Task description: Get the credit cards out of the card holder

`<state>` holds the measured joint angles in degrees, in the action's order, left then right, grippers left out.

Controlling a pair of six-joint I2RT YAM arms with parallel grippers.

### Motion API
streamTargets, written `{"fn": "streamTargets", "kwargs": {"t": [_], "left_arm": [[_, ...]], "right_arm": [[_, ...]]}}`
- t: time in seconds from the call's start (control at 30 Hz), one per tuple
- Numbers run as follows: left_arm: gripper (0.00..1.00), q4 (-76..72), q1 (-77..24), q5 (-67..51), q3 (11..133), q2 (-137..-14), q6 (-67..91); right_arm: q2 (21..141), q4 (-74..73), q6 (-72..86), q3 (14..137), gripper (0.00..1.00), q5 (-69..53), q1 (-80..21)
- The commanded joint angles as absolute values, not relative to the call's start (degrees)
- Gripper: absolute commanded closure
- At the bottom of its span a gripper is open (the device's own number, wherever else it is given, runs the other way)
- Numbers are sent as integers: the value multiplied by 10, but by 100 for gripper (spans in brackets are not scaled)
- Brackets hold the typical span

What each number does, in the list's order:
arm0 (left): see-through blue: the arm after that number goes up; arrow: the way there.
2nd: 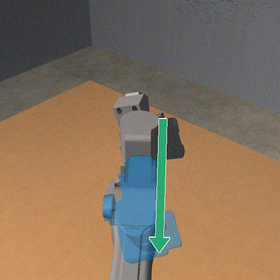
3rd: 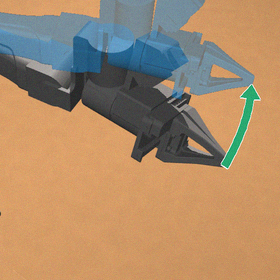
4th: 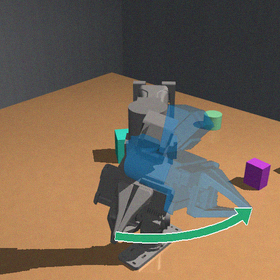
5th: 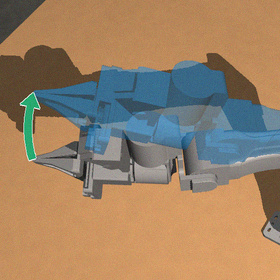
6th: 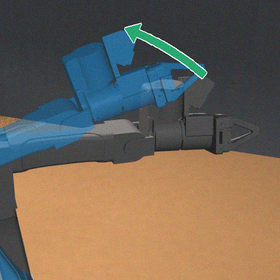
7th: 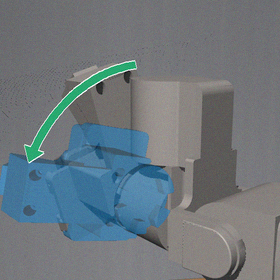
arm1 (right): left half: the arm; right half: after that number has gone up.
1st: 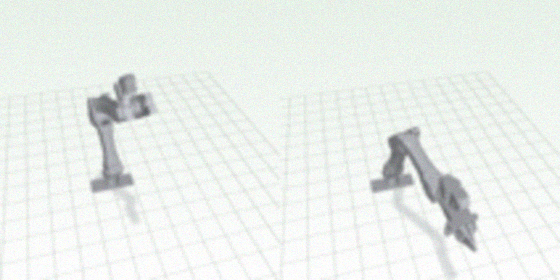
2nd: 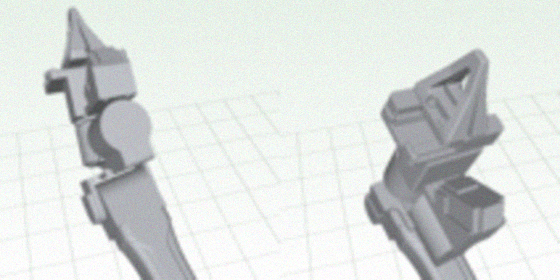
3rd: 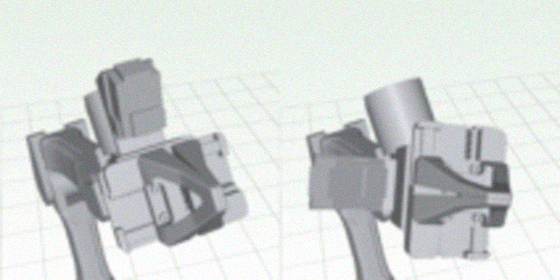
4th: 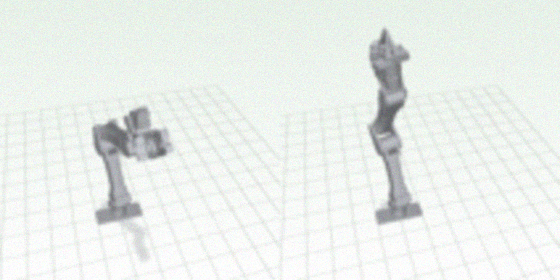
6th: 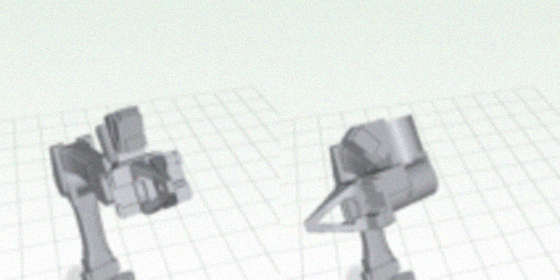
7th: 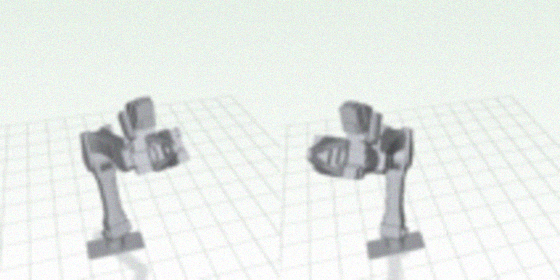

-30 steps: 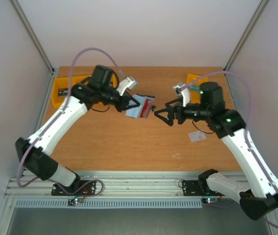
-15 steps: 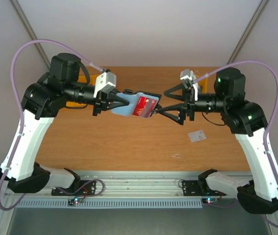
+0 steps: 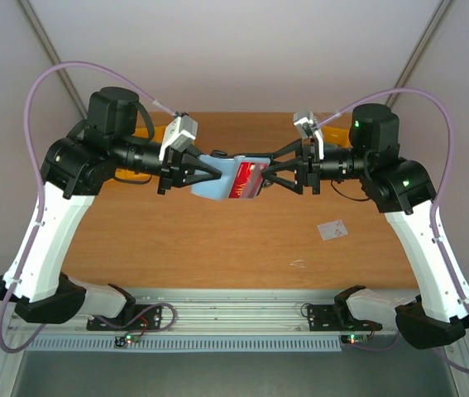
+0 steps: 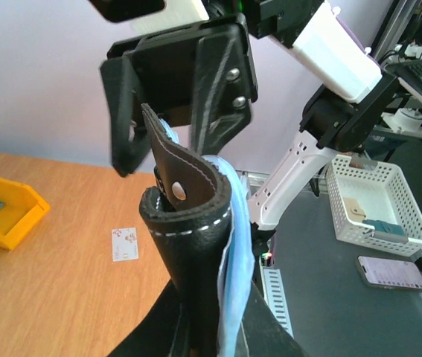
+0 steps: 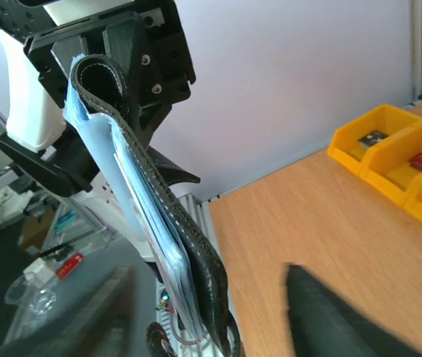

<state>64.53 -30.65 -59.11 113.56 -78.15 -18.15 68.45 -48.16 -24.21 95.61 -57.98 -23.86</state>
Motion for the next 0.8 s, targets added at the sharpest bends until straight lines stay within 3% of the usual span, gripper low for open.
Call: {"fn": "streamTargets", "kwargs": {"t": [0.0,0.1,0.37,0.4,0.5,0.57,0.63,0.77], "left_arm": [[100,579,-310,-616,1130,-779,-139],[100,563,-310,-613,1116,-777,-123],[99,539,-309,-557,1087,-768,-92],[94,538,-310,-546,1084,-767,-90],[50,529,-309,-489,1071,-760,-80],[30,524,-307,-429,1067,-756,-82],[16,519,-302,-354,1068,-754,-86],[3,523,-291,-319,1091,-753,-109]], "right_arm": [[692,-451,-212,948,67,-646,-243],[684,-418,-190,935,97,-671,-243],[654,-411,-185,901,99,-641,-243],[651,-412,-185,897,99,-630,-243],[645,-426,-184,893,99,-587,-243],[646,-443,-182,896,99,-548,-243],[649,-464,-174,902,99,-486,-243],[678,-550,-149,943,99,-311,-243]]}}
